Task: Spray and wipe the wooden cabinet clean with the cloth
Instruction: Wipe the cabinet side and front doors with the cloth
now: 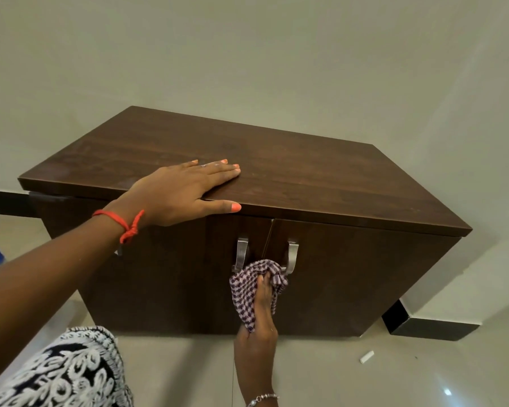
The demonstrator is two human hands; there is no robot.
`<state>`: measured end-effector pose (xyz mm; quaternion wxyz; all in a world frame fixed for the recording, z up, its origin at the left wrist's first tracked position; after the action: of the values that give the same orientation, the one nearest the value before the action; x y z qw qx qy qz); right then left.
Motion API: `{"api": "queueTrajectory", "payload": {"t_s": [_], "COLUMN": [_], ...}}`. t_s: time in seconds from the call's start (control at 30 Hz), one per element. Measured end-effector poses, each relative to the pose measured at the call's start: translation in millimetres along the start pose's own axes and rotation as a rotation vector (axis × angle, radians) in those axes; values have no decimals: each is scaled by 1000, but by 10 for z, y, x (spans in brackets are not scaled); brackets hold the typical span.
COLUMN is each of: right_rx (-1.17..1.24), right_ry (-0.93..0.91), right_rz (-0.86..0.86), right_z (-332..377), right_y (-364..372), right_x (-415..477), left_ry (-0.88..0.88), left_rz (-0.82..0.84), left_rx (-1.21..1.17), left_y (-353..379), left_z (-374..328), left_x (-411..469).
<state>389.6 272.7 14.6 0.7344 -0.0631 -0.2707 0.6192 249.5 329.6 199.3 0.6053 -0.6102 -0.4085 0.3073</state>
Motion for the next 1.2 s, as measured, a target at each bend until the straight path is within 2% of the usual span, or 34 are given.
{"api": "queueTrajectory", "payload": {"t_s": [0.13, 0.27, 0.4, 0.47, 0.53, 0.63, 0.7, 0.87, 1.0, 1.2], "right_rx": [97, 141, 409, 441, 406, 320, 194, -34, -71, -227], "right_ry": [175, 244, 359, 364, 280, -71, -226, -220, -3, 26], "right_rz": [-18, -12, 8, 24, -5, -73, -64, -2, 96, 101], "right_z": [-292, -397, -323, -173, 70, 615, 777, 747, 223, -323], "right_y": [-45, -111, -197, -251, -354, -556, -520, -294, -94, 225], "right_x": [-56, -59, -105, -96, -48, 31, 102, 223, 118, -112], "left_ry": [-29, -37, -32, -16, -1, 5, -1, -50, -30, -14], "left_rz": [10, 4, -1, -8, -10, 2, 11, 47, 18, -5], "left_rx": [-4, -1, -2, -2, -4, -7, -6, -8, -1, -7], "left_y": [17, 40, 51, 52, 43, 33, 23, 37, 51, 32], "left_z": [32, 73, 101, 95, 74, 42, 23, 36, 76, 62], "left_x": [-8, -1, 7, 13, 17, 15, 11, -7, 5, 12]}}
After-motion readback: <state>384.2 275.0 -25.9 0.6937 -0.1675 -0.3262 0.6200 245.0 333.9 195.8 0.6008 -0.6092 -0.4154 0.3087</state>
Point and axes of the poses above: each hand's wrist, its own x-axis towards the middle knuckle, its own y-axis out of the palm, z = x × y, the point moved 10 cm from there along x, towards the middle knuckle, and after that the axes turned 10 degrees about y, right-handed, at the moved point
